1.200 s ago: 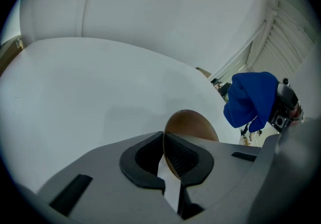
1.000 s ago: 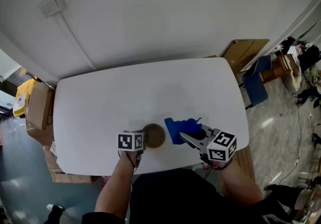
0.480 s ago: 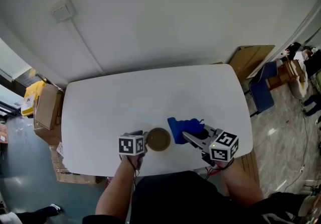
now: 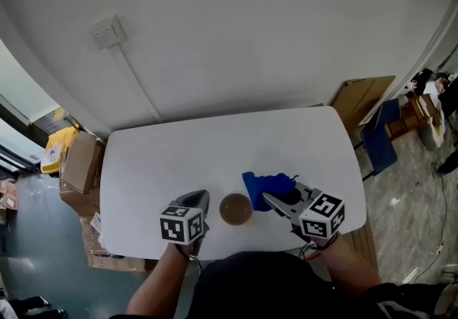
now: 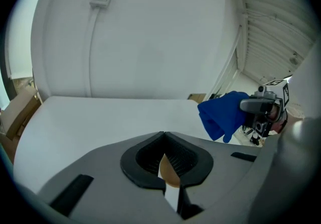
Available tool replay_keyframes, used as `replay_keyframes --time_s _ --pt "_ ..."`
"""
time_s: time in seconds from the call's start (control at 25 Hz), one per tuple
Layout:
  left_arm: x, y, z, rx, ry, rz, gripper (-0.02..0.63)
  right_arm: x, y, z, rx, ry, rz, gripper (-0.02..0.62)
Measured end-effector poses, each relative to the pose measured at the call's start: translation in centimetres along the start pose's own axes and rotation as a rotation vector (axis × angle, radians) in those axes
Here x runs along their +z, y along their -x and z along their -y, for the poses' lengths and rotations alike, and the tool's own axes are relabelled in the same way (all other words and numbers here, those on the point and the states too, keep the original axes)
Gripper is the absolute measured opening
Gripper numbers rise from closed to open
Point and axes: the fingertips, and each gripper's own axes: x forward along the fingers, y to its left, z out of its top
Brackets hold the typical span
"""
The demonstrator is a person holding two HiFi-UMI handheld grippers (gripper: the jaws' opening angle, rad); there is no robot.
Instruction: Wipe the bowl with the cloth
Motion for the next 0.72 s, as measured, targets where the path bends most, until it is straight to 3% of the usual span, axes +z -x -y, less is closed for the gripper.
replay_keyframes --time_s 0.16,0.4,0.72 --pt "3.3 3.7 1.1 0.013 -0.105 0.132 0.011 2.8 0.3 -0.9 -0.027 0.064 0.057 0.026" --pt "8.6 10.1 2.2 0.115 -0.239 0.371 0.011 6.9 1.9 -2.5 -0.044 0.109 0.187 0.026" --pt "11.7 15.1 4.8 0.174 -0.276 0.625 0.011 9.5 3.1 -3.9 -0.092 0.17 0.291 0.026"
